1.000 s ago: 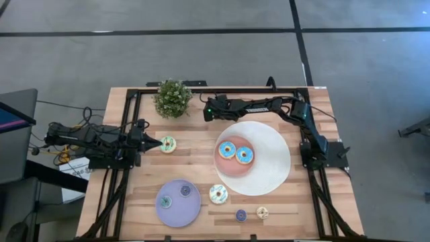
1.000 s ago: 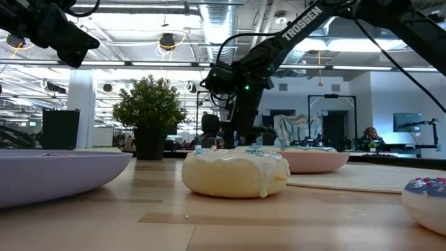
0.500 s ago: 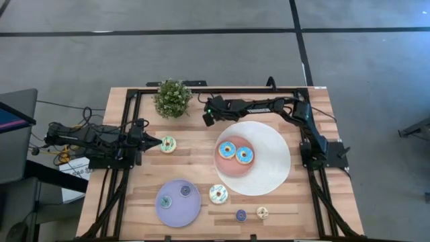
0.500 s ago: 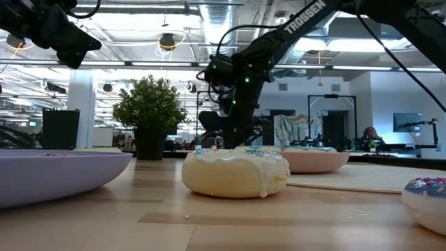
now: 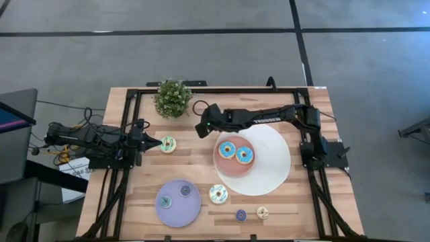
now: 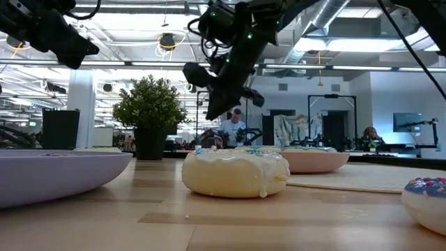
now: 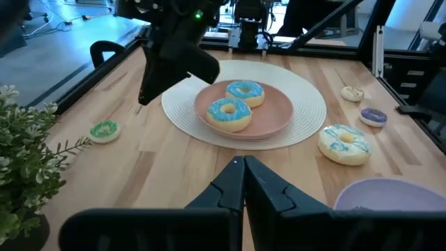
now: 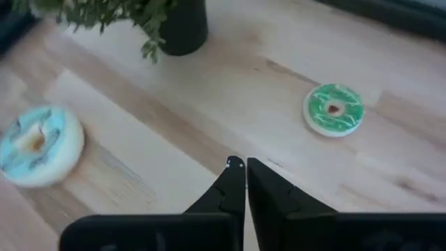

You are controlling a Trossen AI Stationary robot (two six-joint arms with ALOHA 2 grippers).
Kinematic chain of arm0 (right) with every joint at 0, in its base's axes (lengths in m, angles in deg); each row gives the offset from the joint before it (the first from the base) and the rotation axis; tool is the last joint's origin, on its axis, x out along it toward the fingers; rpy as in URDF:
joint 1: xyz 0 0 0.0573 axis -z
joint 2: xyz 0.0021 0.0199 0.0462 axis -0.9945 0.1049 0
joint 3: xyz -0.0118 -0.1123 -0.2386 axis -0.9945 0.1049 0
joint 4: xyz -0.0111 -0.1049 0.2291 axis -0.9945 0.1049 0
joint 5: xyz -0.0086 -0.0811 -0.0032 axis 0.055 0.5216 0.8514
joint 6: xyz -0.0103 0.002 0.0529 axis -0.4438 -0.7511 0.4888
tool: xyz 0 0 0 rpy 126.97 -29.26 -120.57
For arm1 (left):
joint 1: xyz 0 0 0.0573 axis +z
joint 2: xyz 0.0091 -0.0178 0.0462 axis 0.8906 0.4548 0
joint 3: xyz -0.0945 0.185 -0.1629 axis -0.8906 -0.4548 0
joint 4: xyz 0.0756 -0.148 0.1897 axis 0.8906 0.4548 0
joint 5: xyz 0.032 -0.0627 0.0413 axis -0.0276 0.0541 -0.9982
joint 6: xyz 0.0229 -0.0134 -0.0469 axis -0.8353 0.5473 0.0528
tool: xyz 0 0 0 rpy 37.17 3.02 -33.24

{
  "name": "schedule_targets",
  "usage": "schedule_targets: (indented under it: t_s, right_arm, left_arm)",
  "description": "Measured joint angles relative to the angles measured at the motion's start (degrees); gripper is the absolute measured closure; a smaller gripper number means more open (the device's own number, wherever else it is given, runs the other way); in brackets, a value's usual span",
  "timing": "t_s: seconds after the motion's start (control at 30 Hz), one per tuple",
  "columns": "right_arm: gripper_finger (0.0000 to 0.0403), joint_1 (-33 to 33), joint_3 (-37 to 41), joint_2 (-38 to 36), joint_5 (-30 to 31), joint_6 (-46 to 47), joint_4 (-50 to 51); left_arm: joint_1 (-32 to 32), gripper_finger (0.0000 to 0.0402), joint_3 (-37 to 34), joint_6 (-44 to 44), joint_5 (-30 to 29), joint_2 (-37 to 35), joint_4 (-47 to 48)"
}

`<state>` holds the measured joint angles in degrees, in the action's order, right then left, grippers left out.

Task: Pick & Place donuts
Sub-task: Put the small green donut on the purple plate

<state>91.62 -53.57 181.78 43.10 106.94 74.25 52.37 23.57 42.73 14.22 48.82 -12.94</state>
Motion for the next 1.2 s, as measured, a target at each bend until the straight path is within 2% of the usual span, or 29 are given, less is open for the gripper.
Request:
schedule_targets:
  t_s: [0.17,0.3,0.47,0.67,0.77,0.9,1.2]
  right_arm:
    - [0.0368,-0.13,0.00,0.14,0.16,8.52,-0.20]
    - [0.0337,-0.06,0.00,0.31,1.03,14.08,1.14]
    - [0.0276,1.07,0.00,0.31,1.29,12.54,1.24]
    - [0.0172,1.90,0.00,0.31,2.50,9.40,0.80]
    - [0.0139,2.24,0.01,0.31,1.81,9.25,0.52]
    - [0.0126,2.29,0.00,0.31,1.45,9.25,0.52]
    - [0.0124,4.08,0.02,0.33,2.53,10.17,0.48]
  left_arm:
    - [0.01,0.0401,0.01,0.95,0.68,0.00,0.06]
    - [0.00,0.0401,0.00,1.21,5.12,0.00,0.51]
    - [0.00,0.0401,0.00,3.11,9.16,0.00,0.68]
    - [-0.01,0.0401,0.00,3.12,8.99,0.00,0.70]
    - [-0.01,0.0401,0.00,3.12,8.94,0.00,0.70]
    - [-0.01,0.0401,0.00,3.09,7.80,0.00,0.70]
    - [-0.01,0.0401,0.00,2.59,7.14,0.00,0.70]
